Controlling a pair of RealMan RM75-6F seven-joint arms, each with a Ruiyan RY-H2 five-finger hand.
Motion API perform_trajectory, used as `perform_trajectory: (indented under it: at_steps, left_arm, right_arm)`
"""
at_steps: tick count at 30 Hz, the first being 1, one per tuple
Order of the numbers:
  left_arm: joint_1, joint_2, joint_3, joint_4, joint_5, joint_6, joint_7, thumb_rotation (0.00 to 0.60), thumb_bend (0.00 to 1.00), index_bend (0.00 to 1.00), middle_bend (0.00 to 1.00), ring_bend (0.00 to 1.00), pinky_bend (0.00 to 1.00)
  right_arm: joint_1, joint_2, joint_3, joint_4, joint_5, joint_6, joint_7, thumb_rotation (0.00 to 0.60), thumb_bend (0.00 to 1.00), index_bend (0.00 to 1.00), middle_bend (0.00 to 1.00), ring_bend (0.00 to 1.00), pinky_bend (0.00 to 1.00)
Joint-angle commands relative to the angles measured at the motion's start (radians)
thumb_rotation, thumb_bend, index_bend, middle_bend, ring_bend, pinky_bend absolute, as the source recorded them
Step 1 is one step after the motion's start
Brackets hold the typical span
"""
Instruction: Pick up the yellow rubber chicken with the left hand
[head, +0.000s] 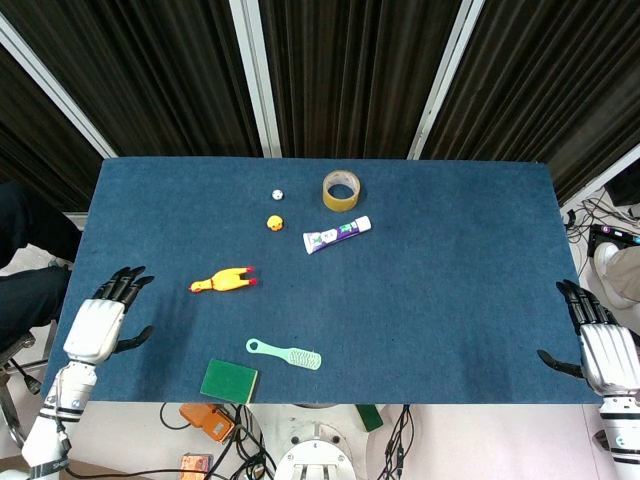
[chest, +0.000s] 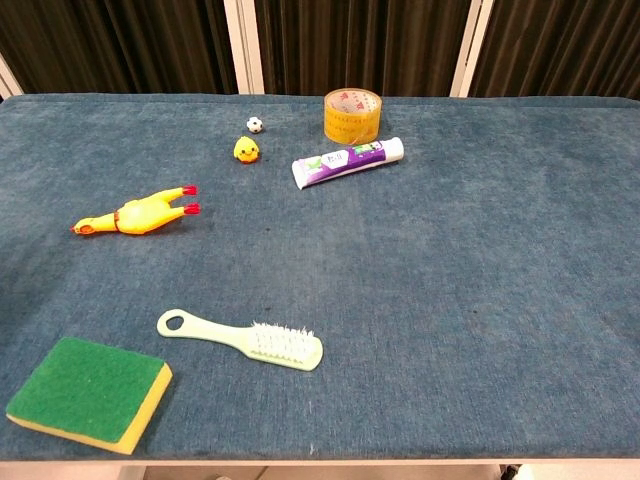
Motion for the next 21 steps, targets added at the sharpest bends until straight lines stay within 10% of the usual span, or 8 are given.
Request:
perform_trajectory:
  at_steps: [1, 21]
  left_arm:
    - [-0.062, -0.032, -0.02, -0.014, -0.02, -0.091, -0.062, 0.6, 0.22, 0.16, 0.07, 0.05, 0.23]
    - [-0.275, -0.228, -0.13, 0.148, -0.151, -0.309, 0.015, 0.6, 0.23, 0.18, 0.21, 0.14, 0.23]
  right_arm:
    - [0.001, 0.001, 0.002, 0.0, 0.003, -0.002, 0.003, 0.6, 0.21, 0.11, 0.13, 0.17, 0.29]
    - [0.005, 0.004, 0.003, 0.0, 0.005, -0.009, 0.007, 0.6, 0.21, 0.11, 0.13, 0.17, 0.29]
